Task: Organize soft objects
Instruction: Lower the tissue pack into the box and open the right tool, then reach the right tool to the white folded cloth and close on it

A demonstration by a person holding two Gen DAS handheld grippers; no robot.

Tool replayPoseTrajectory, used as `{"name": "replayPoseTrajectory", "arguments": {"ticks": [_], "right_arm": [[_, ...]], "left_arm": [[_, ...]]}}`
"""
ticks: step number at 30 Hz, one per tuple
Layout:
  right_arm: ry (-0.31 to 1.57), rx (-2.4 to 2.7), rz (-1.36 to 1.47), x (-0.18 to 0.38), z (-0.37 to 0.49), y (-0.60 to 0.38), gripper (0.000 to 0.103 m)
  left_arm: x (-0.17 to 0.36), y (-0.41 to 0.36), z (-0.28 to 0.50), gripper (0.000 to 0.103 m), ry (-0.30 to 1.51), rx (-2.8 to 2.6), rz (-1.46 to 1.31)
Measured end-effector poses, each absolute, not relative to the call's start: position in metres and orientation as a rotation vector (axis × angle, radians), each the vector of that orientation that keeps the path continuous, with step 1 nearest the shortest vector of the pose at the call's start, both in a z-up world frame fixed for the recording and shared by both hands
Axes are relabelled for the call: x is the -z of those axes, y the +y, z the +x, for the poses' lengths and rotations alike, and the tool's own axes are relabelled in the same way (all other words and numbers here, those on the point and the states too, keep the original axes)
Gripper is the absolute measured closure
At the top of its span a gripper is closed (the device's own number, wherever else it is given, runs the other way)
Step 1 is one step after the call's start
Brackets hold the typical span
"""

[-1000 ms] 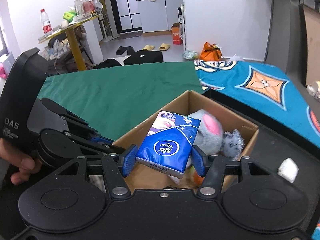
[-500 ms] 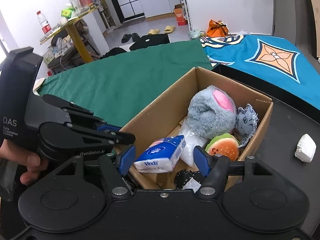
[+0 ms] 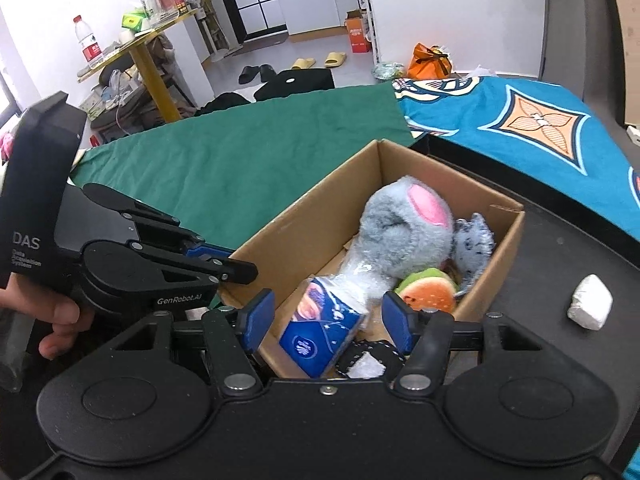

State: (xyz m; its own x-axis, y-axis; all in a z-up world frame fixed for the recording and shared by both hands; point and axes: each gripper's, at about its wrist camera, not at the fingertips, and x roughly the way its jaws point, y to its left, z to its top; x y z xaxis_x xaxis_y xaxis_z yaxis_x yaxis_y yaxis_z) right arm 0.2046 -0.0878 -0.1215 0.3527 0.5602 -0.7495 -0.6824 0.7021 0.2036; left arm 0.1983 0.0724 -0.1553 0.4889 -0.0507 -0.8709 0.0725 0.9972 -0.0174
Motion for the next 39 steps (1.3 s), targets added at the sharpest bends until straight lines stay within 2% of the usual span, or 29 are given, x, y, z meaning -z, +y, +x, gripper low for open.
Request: {"name": "replayPoseTrajectory", "arguments": {"ticks": [19, 29, 30, 34, 39], "right_arm": [[0.867, -0.754, -0.114, 0.118, 0.211, -0.135, 0.044], [0.836, -0.731, -0.042, 0.123, 0.213, -0.161, 0.044], [0.836, -0.729, -0.038, 0.125, 0.213, -0.164, 0.044], [0.837, -0.716, -0.016, 0.130, 0.215, -0.175, 0.043], [0.824, -0.698, 0.016, 0.134, 0.220, -0.189, 0.042]], "left_arm": [[0.151, 0.063, 0.198, 0.095, 1.041, 0.028, 0.065], [0.148, 0.053, 0.197, 0.087, 1.019, -0.027, 0.141], [0.146, 0.052, 0.197, 0.083, 1.011, -0.029, 0.145], [0.141, 0.048, 0.193, 0.048, 0.968, -0.045, 0.164], [0.135, 0.044, 0.191, 0.030, 0.927, -0.037, 0.171]]}}
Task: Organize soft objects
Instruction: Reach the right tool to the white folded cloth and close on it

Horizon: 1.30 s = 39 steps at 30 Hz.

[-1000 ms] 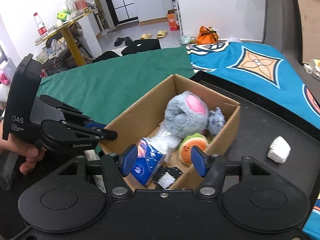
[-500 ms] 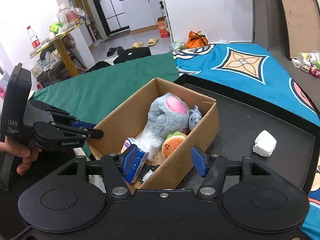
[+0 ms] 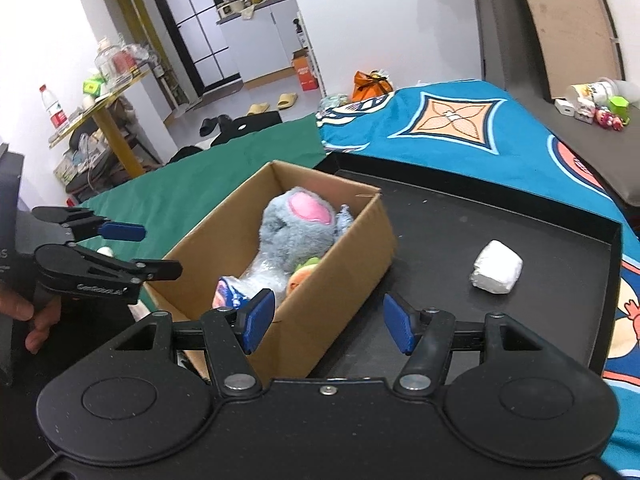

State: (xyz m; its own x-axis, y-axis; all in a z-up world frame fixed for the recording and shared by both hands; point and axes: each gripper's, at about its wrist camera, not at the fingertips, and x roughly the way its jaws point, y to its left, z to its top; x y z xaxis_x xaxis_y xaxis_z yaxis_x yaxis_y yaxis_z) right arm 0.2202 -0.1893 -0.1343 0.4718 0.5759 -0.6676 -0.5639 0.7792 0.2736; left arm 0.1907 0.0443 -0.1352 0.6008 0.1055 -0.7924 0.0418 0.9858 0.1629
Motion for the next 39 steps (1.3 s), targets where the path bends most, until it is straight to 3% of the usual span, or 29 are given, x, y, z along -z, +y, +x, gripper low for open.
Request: {"name": "replayPoseTrajectory", "arguments": {"ticks": [4, 13, 39], "right_arm": [[0.809, -0.679, 0.034, 0.138, 0.224, -0.200, 0.039], [0.787, -0.616, 0.056, 0.145, 0.235, -0.225, 0.030], [0.796, -0.367, 0.129, 0.209, 0.298, -0.245, 0.029]], "left_arm": [[0.131, 0.043, 0.189, 0.020, 0.898, -0.037, 0.165], [0.126, 0.040, 0.189, 0.014, 0.860, -0.070, 0.156], [0.140, 0.037, 0.207, 0.014, 0.945, -0.175, 0.198]]}}
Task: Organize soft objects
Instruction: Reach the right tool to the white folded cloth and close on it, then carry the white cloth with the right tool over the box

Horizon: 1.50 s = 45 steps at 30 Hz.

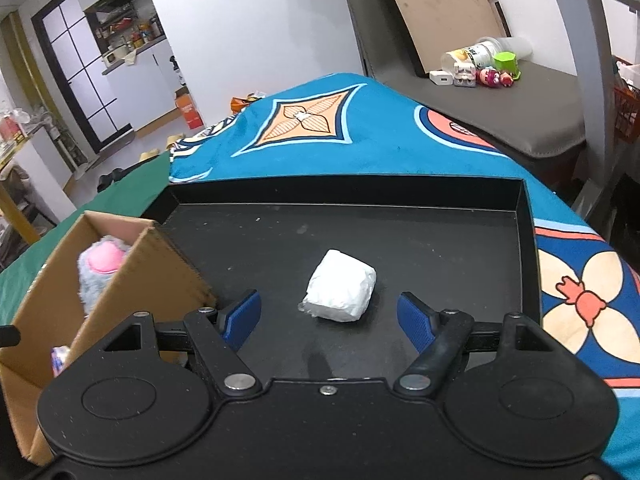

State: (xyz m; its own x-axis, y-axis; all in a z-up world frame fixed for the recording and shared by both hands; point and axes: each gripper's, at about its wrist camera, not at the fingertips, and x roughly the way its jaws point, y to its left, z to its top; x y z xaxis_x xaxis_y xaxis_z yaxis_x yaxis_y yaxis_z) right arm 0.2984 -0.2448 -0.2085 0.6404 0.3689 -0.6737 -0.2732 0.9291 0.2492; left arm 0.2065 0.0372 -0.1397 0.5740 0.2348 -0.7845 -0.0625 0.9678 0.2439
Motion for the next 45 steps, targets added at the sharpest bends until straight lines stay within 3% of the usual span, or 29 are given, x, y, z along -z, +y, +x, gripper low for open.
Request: {"name": "replayPoseTrajectory", "arguments": {"ticks": [10, 12, 13, 14, 45], "right_arm": [[0.788, -0.358, 0.084, 0.228, 0.314, -0.235, 0.033], [0.782, -0.358, 0.062, 0.230, 0.314, -0.235, 0.044], [0.787, -0.366, 0.061, 0.232, 0.314, -0.236, 0.059], [0.796, -0.369, 0.065, 0.233, 0.314, -0.236, 0.060], [0.920, -0.369, 0.055, 0.227, 0.252, -0.257, 0.059]], "left_arm": [[0.147, 0.039, 0.217, 0.014, 0.991, -0.199, 0.206], [0.148, 0.039, 0.218, 0.014, 0.994, -0.199, 0.204], [0.148, 0.040, 0.218, 0.014, 0.995, -0.198, 0.202], [0.148, 0.040, 0.219, 0.014, 0.995, -0.197, 0.199], [0.140, 0.034, 0.206, 0.014, 0.947, -0.182, 0.216]]}}
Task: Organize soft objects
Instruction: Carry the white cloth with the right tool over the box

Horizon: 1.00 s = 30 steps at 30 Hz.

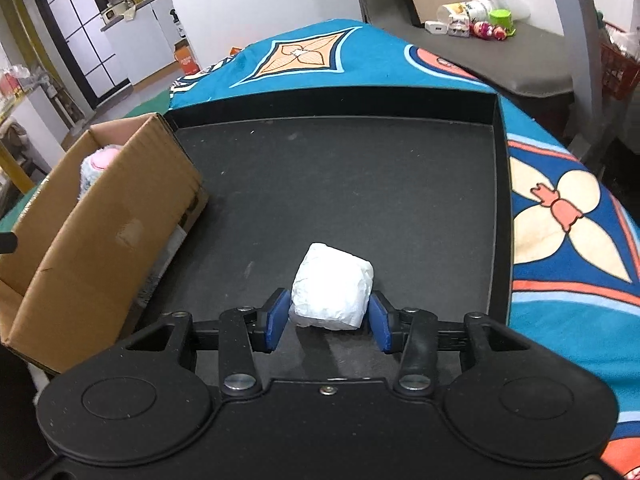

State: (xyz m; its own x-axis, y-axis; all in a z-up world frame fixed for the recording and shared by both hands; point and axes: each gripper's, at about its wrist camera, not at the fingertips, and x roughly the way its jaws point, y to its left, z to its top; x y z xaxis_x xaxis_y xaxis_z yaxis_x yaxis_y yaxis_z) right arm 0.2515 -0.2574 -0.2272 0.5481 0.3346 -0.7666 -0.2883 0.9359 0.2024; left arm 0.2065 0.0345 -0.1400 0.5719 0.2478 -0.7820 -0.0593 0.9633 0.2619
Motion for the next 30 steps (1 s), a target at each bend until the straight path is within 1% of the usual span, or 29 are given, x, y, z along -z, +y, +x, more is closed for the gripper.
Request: {"name": "replayPoseTrajectory", "arguments": {"ticks": [1, 3, 4, 5, 8, 9, 15, 18, 19, 20, 21, 30], "right_arm": [[0.915, -0.365, 0.040, 0.227, 0.251, -0.256, 0.057], [0.909, -0.347, 0.011, 0.227, 0.250, -0.254, 0.050], [0.905, -0.338, 0.002, 0.227, 0.250, -0.253, 0.042], [0.898, -0.332, -0.003, 0.226, 0.249, -0.252, 0.036], [0.880, -0.319, -0.006, 0.227, 0.247, -0.247, 0.029], [0.877, -0.307, -0.006, 0.228, 0.247, -0.245, 0.029], [0.869, -0.248, -0.034, 0.238, 0.245, -0.228, 0.029], [0.857, -0.206, -0.101, 0.242, 0.240, -0.220, 0.033], [0.852, -0.196, -0.111, 0.242, 0.239, -0.219, 0.040], [0.843, -0.178, -0.117, 0.242, 0.238, -0.220, 0.054], [0.837, -0.163, -0.114, 0.240, 0.238, -0.221, 0.058], [0.795, -0.155, -0.110, 0.216, 0.229, -0.228, 0.059]], "left_arm": [[0.140, 0.035, 0.207, 0.014, 0.947, -0.183, 0.216], [0.140, 0.035, 0.207, 0.014, 0.947, -0.185, 0.216], [0.140, 0.035, 0.207, 0.014, 0.947, -0.185, 0.217], [0.140, 0.034, 0.207, 0.014, 0.949, -0.186, 0.218], [0.142, 0.033, 0.209, 0.014, 0.955, -0.186, 0.226], [0.142, 0.033, 0.209, 0.014, 0.956, -0.186, 0.227], [0.143, 0.034, 0.211, 0.014, 0.961, -0.187, 0.224], [0.143, 0.034, 0.211, 0.014, 0.958, -0.186, 0.222], [0.144, 0.034, 0.211, 0.014, 0.958, -0.186, 0.221], [0.144, 0.035, 0.211, 0.014, 0.957, -0.184, 0.220], [0.144, 0.035, 0.211, 0.014, 0.957, -0.182, 0.218], [0.141, 0.038, 0.207, 0.014, 0.941, -0.171, 0.192]]}}
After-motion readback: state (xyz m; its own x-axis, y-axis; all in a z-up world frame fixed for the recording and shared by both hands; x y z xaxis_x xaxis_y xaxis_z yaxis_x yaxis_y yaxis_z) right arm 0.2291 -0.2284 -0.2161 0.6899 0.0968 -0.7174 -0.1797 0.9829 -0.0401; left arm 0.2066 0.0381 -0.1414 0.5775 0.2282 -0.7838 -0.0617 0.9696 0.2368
